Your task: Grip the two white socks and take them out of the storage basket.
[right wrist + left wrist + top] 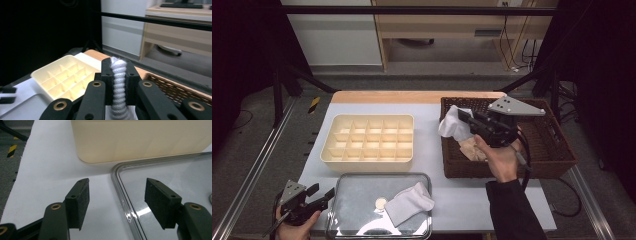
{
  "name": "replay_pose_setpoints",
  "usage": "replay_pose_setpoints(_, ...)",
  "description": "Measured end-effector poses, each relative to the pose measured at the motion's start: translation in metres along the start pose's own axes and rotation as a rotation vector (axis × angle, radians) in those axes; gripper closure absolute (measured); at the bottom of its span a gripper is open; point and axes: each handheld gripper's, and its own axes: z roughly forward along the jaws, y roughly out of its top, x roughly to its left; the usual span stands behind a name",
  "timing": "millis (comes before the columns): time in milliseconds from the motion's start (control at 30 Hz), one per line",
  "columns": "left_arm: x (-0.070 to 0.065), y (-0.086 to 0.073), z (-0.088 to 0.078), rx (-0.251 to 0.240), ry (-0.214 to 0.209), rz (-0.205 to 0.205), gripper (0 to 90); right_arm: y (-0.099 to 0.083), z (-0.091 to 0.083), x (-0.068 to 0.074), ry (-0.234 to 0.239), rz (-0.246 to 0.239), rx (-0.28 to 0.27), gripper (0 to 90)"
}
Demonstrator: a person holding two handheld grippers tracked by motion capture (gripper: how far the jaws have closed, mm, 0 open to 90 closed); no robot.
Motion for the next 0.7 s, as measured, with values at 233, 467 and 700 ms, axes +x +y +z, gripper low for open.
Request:
replay_pose_setpoints(233, 0.0, 0.001, -0.001, -0.009, -0.01, -0.009, 38.0, -0.005, 0.012, 0.03, 0.087, -0.022, 0.023, 82.2)
replay_pose_setpoints(467, 0.0, 0.003, -0.004, -0.025, -0.018, -0.016, 40.9, -0.028, 0.026, 0.058, 0.179, -0.017, 0.07, 82.3)
replay_pose_setpoints(700, -0.003, 0.009, -0.012, -0.052, -0.028, -0.011, 42.4, -0.048, 0.033, 0.076, 0.238, -0.016, 0.121, 82.2)
